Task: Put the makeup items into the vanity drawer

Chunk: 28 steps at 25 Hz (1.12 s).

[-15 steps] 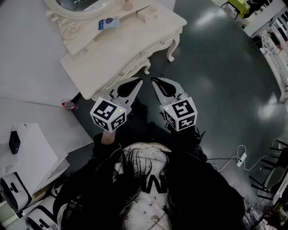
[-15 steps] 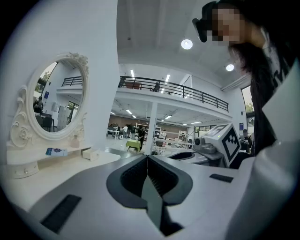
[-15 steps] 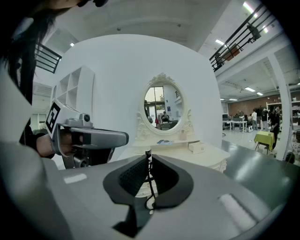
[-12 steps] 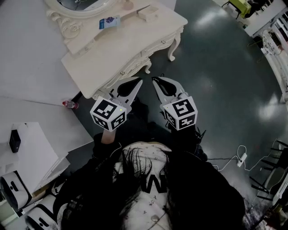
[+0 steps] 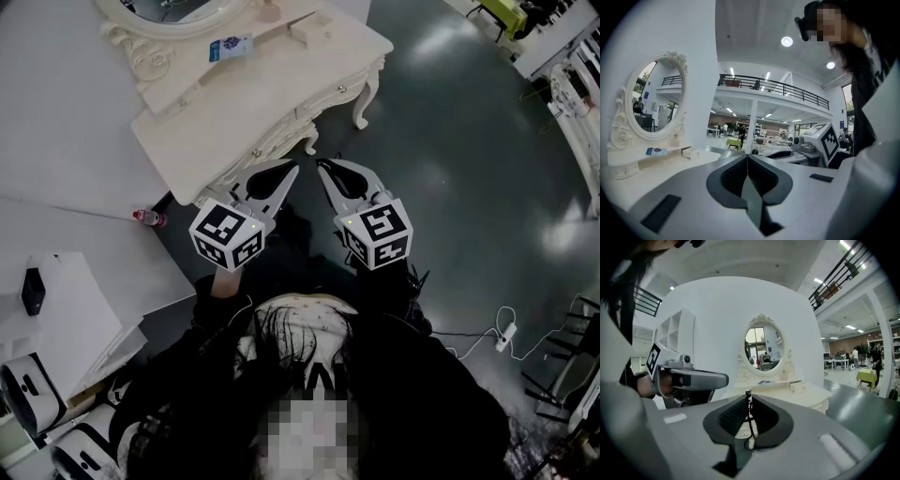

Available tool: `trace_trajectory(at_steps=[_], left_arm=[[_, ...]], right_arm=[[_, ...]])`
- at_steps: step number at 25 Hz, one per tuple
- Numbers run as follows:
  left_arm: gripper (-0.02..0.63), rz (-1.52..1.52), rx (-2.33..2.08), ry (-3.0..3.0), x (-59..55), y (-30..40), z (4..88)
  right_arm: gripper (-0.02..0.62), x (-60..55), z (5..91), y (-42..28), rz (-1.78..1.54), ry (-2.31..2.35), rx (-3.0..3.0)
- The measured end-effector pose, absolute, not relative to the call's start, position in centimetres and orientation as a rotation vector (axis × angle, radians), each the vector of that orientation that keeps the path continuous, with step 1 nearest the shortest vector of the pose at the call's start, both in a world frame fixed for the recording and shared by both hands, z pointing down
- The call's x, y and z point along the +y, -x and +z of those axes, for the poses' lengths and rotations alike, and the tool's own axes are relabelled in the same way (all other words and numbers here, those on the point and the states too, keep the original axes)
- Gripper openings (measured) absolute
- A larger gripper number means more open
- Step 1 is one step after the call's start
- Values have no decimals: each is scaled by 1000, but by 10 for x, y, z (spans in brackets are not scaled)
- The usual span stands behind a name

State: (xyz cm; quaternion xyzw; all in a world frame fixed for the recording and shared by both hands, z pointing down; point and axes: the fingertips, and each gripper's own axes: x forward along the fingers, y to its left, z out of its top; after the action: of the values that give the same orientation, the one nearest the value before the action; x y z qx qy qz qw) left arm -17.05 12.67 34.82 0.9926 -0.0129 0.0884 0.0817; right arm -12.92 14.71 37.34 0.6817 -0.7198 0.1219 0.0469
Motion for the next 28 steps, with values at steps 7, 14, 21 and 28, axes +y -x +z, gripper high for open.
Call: trace_trajectory(at_steps=[7, 14, 21, 28], left_arm=[[0, 304, -10, -2958, 133, 160, 353], [0, 333, 13, -2938, 120, 145, 361], [0, 360, 49, -2898, 80, 109, 378], [0, 344, 86, -2868, 8, 57, 383]], right_arm=[[35, 150, 380, 119, 417, -2090, -2193], [35, 136, 388, 106, 455, -2097, -2193], [35, 95, 404, 74, 514, -2088, -2157], [35, 29, 413, 24, 563, -2086, -2099]])
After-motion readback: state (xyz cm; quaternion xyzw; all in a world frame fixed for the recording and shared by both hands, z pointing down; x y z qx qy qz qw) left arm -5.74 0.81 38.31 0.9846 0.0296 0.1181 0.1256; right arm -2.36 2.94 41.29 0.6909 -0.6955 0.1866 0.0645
